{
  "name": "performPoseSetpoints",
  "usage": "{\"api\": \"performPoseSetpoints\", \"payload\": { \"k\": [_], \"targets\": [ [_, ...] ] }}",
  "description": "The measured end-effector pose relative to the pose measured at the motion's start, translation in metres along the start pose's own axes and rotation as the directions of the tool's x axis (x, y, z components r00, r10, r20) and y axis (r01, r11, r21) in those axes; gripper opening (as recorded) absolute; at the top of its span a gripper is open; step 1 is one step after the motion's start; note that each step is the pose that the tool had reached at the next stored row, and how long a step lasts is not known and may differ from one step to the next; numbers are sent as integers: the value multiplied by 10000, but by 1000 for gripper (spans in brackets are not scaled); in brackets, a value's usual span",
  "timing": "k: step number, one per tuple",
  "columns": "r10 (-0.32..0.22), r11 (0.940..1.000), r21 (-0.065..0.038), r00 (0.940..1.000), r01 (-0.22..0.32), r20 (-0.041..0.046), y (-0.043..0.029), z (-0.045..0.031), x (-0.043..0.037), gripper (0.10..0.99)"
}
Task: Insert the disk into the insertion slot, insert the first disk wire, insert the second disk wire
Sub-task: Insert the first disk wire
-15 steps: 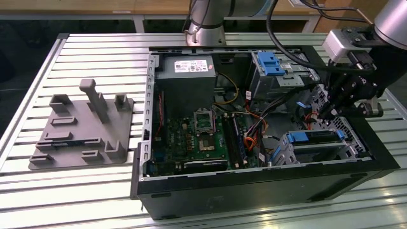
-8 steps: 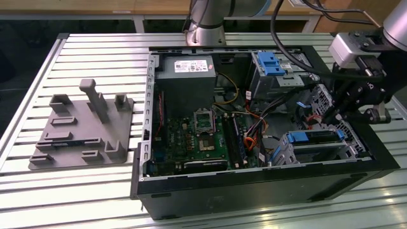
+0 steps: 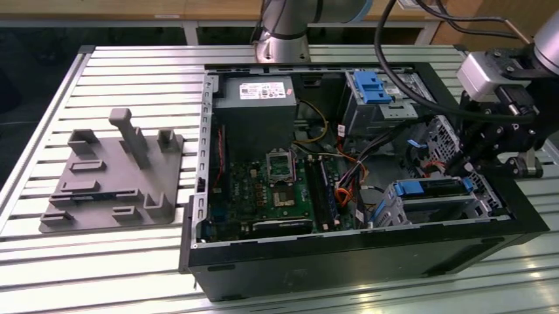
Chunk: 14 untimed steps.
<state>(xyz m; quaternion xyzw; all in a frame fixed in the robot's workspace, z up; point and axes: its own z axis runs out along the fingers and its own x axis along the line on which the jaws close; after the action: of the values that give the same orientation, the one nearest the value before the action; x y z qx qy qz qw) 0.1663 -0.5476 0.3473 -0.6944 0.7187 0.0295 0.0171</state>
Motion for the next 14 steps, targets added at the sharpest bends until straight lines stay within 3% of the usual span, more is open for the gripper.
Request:
{"api": "performPoseSetpoints", "payload": {
  "k": [14],
  "targets": [
    [12,10000,-1,10000,-12,23,10,-2,30,165]
  ]
}}
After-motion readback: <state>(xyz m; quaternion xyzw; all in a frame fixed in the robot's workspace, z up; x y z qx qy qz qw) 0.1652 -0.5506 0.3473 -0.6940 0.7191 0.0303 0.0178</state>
